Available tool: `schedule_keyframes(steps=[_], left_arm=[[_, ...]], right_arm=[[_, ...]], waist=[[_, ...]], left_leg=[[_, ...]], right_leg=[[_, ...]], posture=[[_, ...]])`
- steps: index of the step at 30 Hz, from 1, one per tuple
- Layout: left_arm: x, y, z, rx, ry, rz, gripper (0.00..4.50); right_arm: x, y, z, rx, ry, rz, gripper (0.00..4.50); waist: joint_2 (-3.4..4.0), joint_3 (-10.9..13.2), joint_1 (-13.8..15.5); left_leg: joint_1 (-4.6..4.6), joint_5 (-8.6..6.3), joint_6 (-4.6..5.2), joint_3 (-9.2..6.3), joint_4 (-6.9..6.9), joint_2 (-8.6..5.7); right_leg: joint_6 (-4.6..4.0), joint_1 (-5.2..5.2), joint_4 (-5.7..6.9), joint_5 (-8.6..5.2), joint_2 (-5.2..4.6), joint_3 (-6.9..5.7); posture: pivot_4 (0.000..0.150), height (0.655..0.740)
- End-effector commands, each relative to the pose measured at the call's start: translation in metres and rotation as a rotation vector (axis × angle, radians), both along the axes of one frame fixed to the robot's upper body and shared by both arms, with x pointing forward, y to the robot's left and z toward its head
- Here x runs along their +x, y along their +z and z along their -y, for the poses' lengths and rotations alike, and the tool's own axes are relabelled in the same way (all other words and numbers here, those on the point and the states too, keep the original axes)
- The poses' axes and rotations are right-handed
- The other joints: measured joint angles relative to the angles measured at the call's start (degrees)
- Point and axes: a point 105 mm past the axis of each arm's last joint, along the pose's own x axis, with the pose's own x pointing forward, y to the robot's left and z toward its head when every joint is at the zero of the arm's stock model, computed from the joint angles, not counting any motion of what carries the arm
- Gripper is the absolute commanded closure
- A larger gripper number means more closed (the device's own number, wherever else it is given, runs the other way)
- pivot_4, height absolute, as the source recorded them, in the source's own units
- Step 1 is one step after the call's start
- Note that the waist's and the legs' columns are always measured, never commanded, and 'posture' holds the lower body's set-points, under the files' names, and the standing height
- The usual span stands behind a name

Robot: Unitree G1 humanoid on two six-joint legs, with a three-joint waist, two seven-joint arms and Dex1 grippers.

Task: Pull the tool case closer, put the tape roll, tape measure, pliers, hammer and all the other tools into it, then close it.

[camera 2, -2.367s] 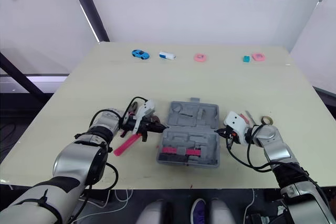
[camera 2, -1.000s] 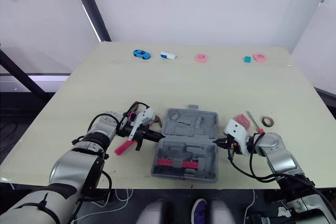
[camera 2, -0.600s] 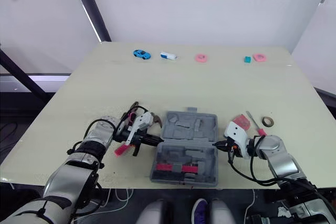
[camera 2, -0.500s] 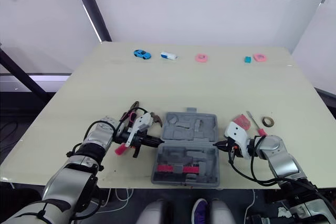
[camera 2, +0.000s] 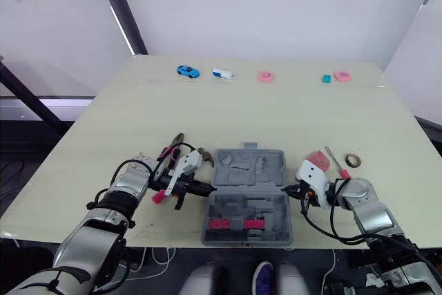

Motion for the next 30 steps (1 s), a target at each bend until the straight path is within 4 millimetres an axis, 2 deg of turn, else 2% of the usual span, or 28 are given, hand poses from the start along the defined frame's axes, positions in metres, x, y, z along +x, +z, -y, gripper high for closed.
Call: schedule_keyframes(steps=[1, 7, 10, 30], left_arm=[[-0.002, 0.005, 0.006, -0.025, -0.033, 0.012, 4.43], [-0.006, 0.002, 0.003, -0.019, -0.039, 0.0, 4.43], [-0.007, 0.001, 0.003, -0.019, -0.04, -0.003, 4.43], [-0.024, -0.003, 0.004, -0.014, -0.088, -0.041, 4.43]], right_arm=[[-0.002, 0.007, -0.005, 0.015, 0.026, 0.017, 4.5], [-0.007, 0.005, -0.004, 0.02, 0.024, -0.007, 4.5], [-0.008, 0.005, -0.004, 0.019, 0.026, -0.015, 4.5], [-0.026, 0.001, -0.007, 0.022, 0.065, -0.108, 4.5]], waist=[[0.0, 0.0, 0.0], [0.0, 0.0, 0.0], [-0.02, 0.0, 0.0], [-0.01, 0.0, 0.1]], left_leg=[[0.0, 0.0, 0.0, 0.0, 0.0, 0.0], [0.0, 0.0, 0.0, -0.01, 0.0, 0.01], [0.0, 0.0, 0.0, 0.0, 0.0, 0.05], [0.03, 0.0, 0.0, -0.15, 0.02, 0.04]], right_leg=[[0.0, 0.0, 0.0, 0.0, 0.0, 0.0], [0.0, 0.0, 0.0, 0.0, 0.0, -0.01], [0.12, 0.02, -0.04, 0.06, -0.54, -0.24], [0.11, 0.11, -0.04, 0.05, -0.56, -0.38]], posture=[[0.15, 0.7395], [0.15, 0.7395], [0.15, 0.7395], [0.15, 0.7395]])
